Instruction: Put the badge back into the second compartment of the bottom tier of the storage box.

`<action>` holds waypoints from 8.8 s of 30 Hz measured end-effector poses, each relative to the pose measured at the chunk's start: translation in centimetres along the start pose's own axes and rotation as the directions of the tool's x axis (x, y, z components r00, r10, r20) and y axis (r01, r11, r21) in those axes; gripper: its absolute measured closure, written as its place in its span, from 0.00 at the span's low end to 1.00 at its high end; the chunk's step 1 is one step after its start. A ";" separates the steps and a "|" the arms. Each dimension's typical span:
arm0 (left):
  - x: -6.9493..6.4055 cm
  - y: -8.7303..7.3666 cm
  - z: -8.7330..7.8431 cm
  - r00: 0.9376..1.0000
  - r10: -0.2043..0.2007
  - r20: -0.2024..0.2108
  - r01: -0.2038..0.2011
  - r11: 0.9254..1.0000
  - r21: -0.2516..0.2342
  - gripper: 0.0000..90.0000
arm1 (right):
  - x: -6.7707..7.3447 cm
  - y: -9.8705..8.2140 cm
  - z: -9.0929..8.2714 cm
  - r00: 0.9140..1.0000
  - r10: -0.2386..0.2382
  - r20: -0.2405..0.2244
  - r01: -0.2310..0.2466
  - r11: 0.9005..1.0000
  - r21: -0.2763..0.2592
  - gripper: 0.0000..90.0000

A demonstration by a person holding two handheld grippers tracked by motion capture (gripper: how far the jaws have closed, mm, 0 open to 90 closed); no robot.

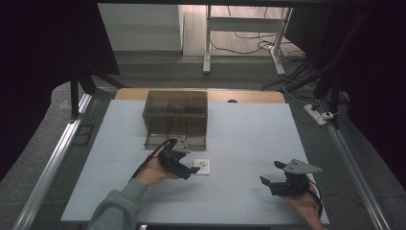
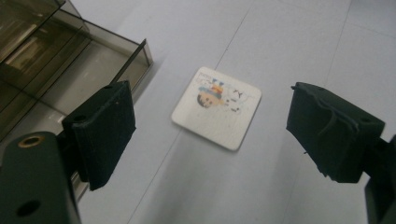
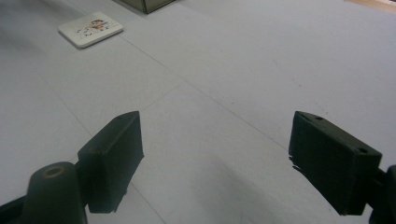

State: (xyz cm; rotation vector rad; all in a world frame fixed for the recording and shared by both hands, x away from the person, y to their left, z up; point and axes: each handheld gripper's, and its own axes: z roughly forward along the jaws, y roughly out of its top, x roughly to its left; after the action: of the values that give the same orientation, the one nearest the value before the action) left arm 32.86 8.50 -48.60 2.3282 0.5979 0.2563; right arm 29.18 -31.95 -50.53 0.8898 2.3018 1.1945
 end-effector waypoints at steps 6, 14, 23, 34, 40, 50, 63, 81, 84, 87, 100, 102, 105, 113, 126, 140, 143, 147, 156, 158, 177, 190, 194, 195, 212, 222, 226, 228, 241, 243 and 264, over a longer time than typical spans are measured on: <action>0.0 0.5 0.7 1.000 0.007 0.013 -0.007 1.000 0.008 0.17 | 0.0 0.0 0.0 1.000 -0.001 -0.001 0.001 1.000 0.003 0.20; -0.2 1.2 1.5 0.999 0.018 0.031 -0.019 1.000 0.017 0.17 | 0.0 -0.1 0.0 1.000 0.000 0.008 0.000 1.000 0.006 0.20; 0.0 1.5 2.8 0.998 0.017 0.053 -0.019 0.999 0.040 0.17 | -0.1 -0.1 0.1 1.000 0.002 -0.001 -0.002 1.000 0.005 0.20; 0.3 1.3 4.3 0.994 0.034 0.103 -0.042 0.997 0.070 0.16 | 0.0 -0.2 0.2 1.000 0.002 -0.004 -0.002 1.000 0.017 0.20; 0.4 1.3 4.8 0.992 0.044 0.114 -0.054 0.995 0.083 0.15 | 0.0 -0.2 0.3 1.000 0.010 -0.007 -0.010 1.000 0.018 0.20; 0.2 1.2 5.9 0.991 0.056 0.125 -0.070 0.991 0.113 0.15 | 0.0 -0.2 0.4 1.000 0.006 -0.012 -0.006 1.000 0.024 0.20; 0.3 1.1 6.7 0.990 0.074 0.118 -0.091 0.985 0.145 0.16 | 0.0 -0.2 0.4 1.000 0.008 -0.009 -0.007 0.999 0.032 0.20; 0.5 1.0 6.5 0.989 0.083 0.121 -0.100 0.985 0.141 0.29 | 0.0 -0.3 0.4 1.000 0.007 -0.008 -0.007 0.999 0.035 0.20; 0.6 0.9 6.4 0.988 0.090 0.122 -0.107 0.985 0.137 0.35 | 0.0 -0.3 0.5 1.000 0.011 -0.015 -0.011 0.999 0.030 0.20; 0.6 0.9 6.3 0.988 0.094 0.121 -0.111 0.985 0.134 0.36 | 0.0 -0.3 0.5 1.000 0.010 -0.015 -0.010 0.999 0.031 0.21; 0.7 0.8 6.3 0.988 0.089 0.127 -0.105 0.987 0.122 0.36 | 0.0 -0.3 0.5 1.000 0.009 -0.011 -0.008 0.999 0.034 0.21; 0.7 0.8 6.3 0.988 0.089 0.127 -0.104 0.987 0.122 0.36 | 0.0 -0.3 0.5 1.000 0.008 -0.011 -0.008 0.999 0.035 0.21; 0.7 0.7 6.3 0.989 0.082 0.120 -0.096 0.988 0.118 0.36 | 0.0 -0.3 0.5 1.000 0.008 -0.012 -0.007 0.999 0.037 0.21; 1.1 0.9 5.5 0.990 0.061 0.123 -0.072 0.994 0.082 0.36 | 0.0 -0.3 0.5 1.000 0.008 -0.013 -0.008 0.999 0.039 0.21; 1.1 1.2 4.3 0.991 0.059 0.116 -0.063 0.998 0.031 0.36 | 0.0 -0.3 0.5 1.000 0.007 -0.013 -0.006 0.999 0.040 0.21; 1.4 1.4 2.9 0.993 0.055 0.101 -0.055 0.998 -0.010 0.36 | 0.0 -0.4 0.5 1.000 0.006 -0.017 -0.006 0.999 0.038 0.21; 1.4 1.5 2.5 0.994 0.056 0.097 -0.054 0.998 -0.019 0.36 | 0.0 -0.3 0.5 1.000 0.003 -0.007 -0.003 0.999 0.038 0.21; 1.4 1.6 2.0 0.994 0.056 0.092 -0.053 0.998 -0.035 0.36 | 0.0 -0.3 0.4 1.000 0.005 -0.008 -0.005 1.000 0.021 0.22; 1.4 1.9 0.8 0.996 0.054 0.066 -0.050 0.997 -0.063 0.36 | 0.0 -0.3 0.4 1.000 0.005 -0.008 -0.005 1.000 0.025 0.22; 1.4 2.0 0.5 0.997 0.052 0.062 -0.048 0.996 -0.070 0.36 | 0.0 -0.3 0.4 1.000 0.005 -0.007 -0.005 1.000 0.025 0.22; 2.5 1.6 -1.5 1.000 -0.003 0.011 0.004 0.993 -0.120 0.36 | 0.0 -0.3 0.4 1.000 0.003 -0.005 -0.003 1.000 0.029 0.22; 3.3 1.2 -2.4 0.999 -0.033 -0.008 0.032 0.990 -0.136 0.36 | 0.0 -0.4 0.4 1.000 0.003 -0.003 -0.002 1.000 0.031 0.22; 3.6 1.0 -2.6 0.999 -0.042 -0.014 0.039 0.989 -0.139 0.36 | 0.0 -0.4 0.4 1.000 0.001 -0.002 -0.001 1.000 0.031 0.22; 3.6 1.0 -2.6 0.999 -0.047 -0.015 0.044 0.989 -0.142 0.36 | 0.0 -0.4 0.4 1.000 0.001 -0.002 -0.001 1.000 0.030 0.22; 5.0 0.0 -3.0 0.996 -0.087 -0.032 0.082 0.987 -0.136 0.36 | 0.0 -0.4 0.4 1.000 0.001 -0.001 -0.001 0.999 0.032 0.22; 5.8 -0.7 -3.0 0.993 -0.112 -0.048 0.105 0.986 -0.132 0.36 | 0.0 -0.4 0.4 1.000 0.000 -0.003 0.000 0.999 0.033 0.22; 6.2 -0.9 -3.0 0.991 -0.121 -0.055 0.113 0.986 -0.125 0.36 | 0.0 -0.4 0.4 1.000 -0.003 -0.001 0.003 0.999 0.035 0.22; 6.4 -1.1 -2.9 0.990 -0.129 -0.057 0.121 0.985 -0.122 0.36 | 0.0 -0.4 0.4 1.000 -0.002 -0.001 0.002 0.999 0.035 0.22; 7.8 -2.6 -2.1 0.982 -0.175 -0.076 0.168 0.982 -0.088 0.36 | 0.0 -0.4 0.5 1.000 -0.005 -0.001 0.005 0.999 0.038 0.22; 8.0 -2.8 -1.9 0.979 -0.186 -0.079 0.179 0.980 -0.084 0.36 | 0.0 -0.4 0.5 1.000 -0.005 -0.001 0.005 0.999 0.039 0.22; 8.7 -3.3 -1.0 0.965 -0.233 -0.120 0.229 0.972 -0.047 0.36 | 0.0 -0.4 0.5 1.000 -0.005 -0.004 0.005 0.999 0.045 0.22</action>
State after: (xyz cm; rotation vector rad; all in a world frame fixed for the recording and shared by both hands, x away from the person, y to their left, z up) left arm 38.97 15.45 -49.99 2.1972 0.9134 0.3019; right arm 29.36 -31.84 -51.18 0.8973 2.3407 1.1475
